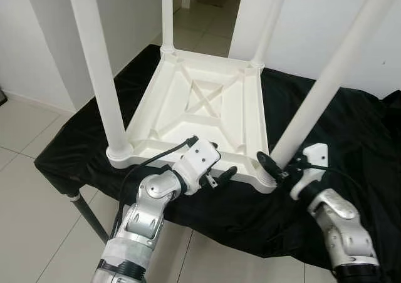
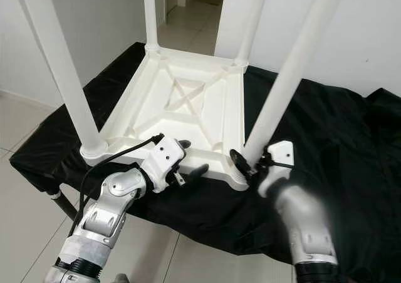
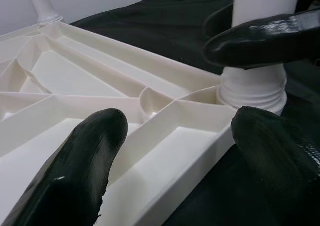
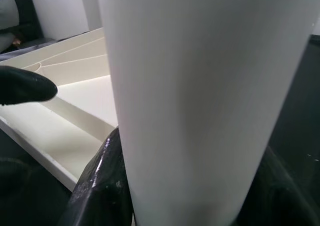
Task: Building children table
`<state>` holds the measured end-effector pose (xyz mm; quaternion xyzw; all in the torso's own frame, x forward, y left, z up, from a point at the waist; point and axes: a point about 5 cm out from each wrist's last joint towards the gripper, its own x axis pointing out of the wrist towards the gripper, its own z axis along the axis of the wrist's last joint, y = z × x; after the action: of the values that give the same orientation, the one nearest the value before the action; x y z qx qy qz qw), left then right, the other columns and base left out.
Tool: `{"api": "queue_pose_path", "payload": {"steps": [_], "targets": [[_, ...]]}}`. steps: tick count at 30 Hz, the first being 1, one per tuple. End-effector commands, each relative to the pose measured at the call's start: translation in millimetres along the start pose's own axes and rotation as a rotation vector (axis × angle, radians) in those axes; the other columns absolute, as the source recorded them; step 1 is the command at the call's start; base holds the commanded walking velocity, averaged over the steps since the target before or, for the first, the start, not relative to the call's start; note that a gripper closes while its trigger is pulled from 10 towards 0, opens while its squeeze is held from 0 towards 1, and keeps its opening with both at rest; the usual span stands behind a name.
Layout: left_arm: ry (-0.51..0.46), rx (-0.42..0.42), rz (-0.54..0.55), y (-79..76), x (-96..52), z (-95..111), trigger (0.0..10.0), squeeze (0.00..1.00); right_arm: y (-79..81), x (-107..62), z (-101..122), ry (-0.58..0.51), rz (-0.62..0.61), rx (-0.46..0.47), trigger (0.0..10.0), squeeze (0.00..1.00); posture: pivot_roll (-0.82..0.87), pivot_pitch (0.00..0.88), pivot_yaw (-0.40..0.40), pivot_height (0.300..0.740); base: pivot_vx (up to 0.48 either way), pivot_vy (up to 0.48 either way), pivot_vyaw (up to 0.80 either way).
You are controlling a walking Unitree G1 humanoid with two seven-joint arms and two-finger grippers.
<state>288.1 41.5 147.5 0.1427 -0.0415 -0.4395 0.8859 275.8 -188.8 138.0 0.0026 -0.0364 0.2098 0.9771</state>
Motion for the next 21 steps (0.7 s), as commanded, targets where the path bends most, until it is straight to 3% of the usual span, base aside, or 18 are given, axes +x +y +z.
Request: {"api": "queue_pose_path", "payload": {"steps": [1,6,7,21], "targets": [[0.011,-0.002,0.171,7.2,0.4,-1.7,10.0,0.0,-1.6,-3.1,-0.8,0.007,-0.055,-0.002,10.0,0.0,0.02,0.084,-0.069,0.74,0.0,0.0,0.0],[0.011,-0.003,0.166,6.2,0.8,-1.8,10.0,0.0,8.3,-5.6,-5.2,0.011,-0.114,-0.015,10.0,0.0,0.02,0.089,-0.064,0.74,0.0,0.0,0.0],[0.013,-0.003,0.161,6.0,0.7,-2.1,10.0,0.0,7.8,-9.1,-11.1,0.029,-0.26,0.018,10.0,0.0,0.02,0.093,-0.057,0.74,0.0,0.0,0.0],[0.016,0.005,0.149,6.9,-0.1,-1.5,10.0,0.0,19.1,-18.9,-17.2,0.026,-0.662,0.044,10.0,0.0,0.02,0.102,-0.045,0.74,0.0,0.0,0.0]]}}
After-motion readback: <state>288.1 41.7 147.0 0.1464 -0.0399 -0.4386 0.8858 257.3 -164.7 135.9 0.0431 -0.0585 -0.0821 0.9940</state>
